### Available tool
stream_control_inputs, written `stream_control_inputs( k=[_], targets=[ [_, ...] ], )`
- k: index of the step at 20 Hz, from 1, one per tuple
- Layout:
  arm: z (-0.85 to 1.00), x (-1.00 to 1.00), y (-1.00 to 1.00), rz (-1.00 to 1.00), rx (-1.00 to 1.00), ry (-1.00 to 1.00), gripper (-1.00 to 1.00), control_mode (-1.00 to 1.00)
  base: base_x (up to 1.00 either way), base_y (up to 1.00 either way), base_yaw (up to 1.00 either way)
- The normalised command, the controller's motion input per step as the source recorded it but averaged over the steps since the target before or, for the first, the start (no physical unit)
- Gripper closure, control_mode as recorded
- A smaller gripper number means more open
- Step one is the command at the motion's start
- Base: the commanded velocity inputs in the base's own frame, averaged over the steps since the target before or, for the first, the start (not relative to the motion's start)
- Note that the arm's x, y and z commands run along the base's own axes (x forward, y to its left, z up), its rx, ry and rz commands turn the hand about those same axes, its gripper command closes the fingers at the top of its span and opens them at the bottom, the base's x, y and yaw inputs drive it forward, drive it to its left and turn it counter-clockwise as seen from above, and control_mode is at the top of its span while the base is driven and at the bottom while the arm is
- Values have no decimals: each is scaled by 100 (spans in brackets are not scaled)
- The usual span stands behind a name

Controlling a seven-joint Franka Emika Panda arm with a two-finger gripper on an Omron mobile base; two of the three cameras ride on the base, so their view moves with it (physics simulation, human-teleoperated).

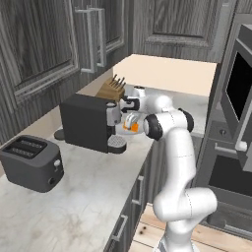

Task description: Pick the cheese from the counter and place it in the microwave.

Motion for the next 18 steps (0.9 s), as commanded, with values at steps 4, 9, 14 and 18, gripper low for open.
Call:
stream_control_inputs(
  k=[4, 9, 14, 18],
  targets=[
    [-16, 9, 1, 3, -3, 0, 100, -100, 0, 0, 0],
    [-3, -32, 0, 5, 0, 2, 100, -100, 0, 0, 0],
    [0, -45, 0, 3, 0, 1, 100, -100, 0, 0, 0],
    [0, -43, 0, 1, 0, 0, 100, -100, 0, 0, 0]
  ],
)
